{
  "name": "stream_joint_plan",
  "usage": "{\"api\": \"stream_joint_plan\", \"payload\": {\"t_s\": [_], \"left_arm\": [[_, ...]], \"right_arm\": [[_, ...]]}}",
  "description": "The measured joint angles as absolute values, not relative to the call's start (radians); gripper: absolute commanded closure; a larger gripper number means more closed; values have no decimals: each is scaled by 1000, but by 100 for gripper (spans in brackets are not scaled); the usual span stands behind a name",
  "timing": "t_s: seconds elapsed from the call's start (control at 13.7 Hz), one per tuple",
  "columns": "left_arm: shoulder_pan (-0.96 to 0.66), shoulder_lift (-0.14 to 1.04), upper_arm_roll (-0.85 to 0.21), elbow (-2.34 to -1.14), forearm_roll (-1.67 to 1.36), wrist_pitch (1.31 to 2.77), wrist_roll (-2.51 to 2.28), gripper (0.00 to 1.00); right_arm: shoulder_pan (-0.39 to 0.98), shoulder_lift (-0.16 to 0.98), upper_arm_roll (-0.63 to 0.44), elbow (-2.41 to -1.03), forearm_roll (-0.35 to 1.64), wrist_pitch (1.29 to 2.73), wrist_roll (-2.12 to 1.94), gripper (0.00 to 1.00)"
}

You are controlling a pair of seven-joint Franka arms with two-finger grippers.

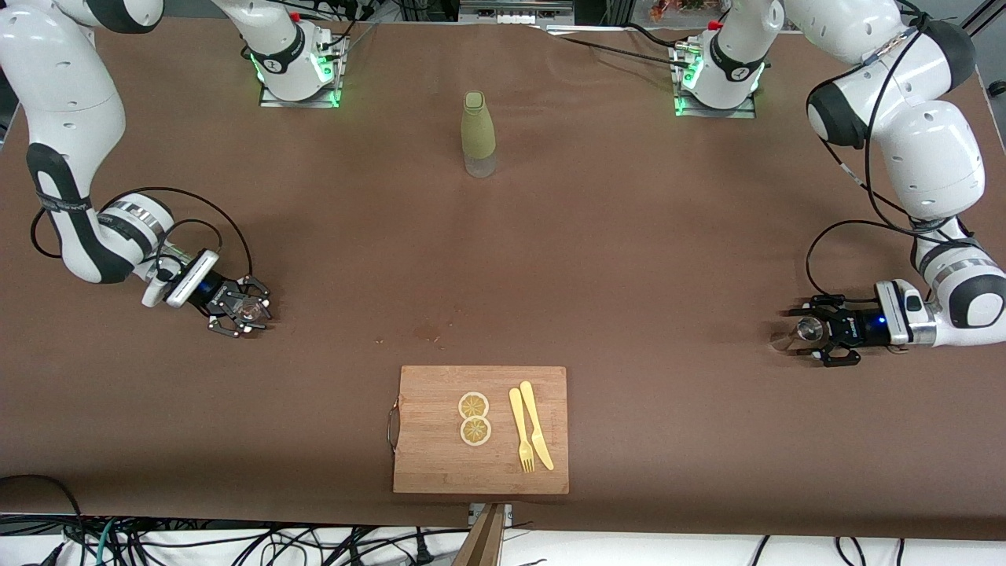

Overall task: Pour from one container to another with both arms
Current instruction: 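Lower the jigger with the left gripper while the right gripper lowers the glass, then open both grippers and lift them away from the glass and jigger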

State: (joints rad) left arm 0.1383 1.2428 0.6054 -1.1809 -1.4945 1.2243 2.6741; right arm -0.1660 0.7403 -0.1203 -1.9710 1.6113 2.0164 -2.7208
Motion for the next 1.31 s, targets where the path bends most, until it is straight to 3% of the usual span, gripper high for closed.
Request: {"api": "stream_joint_plan", "payload": {"t_s": [0.07, 0.15, 0.8, 1.31], "left_arm": [[138, 1238, 607, -1177, -1495, 1247, 2674, 0], [138, 1228, 607, -1173, -1495, 1271, 2674, 0], [106, 1063, 566, -1131, -1292, 1437, 2547, 0], [-22, 694, 496, -1118, -757, 1599, 2070, 0]], "right_arm": [[-166, 740, -121, -1973, 1617, 2016, -2721, 38], [-167, 740, -121, -1973, 1621, 2017, -2721, 0], [-171, 735, -195, -1968, 1630, 2022, -2730, 0], [-177, 712, -286, -1920, 1448, 2056, -2637, 0]]}}
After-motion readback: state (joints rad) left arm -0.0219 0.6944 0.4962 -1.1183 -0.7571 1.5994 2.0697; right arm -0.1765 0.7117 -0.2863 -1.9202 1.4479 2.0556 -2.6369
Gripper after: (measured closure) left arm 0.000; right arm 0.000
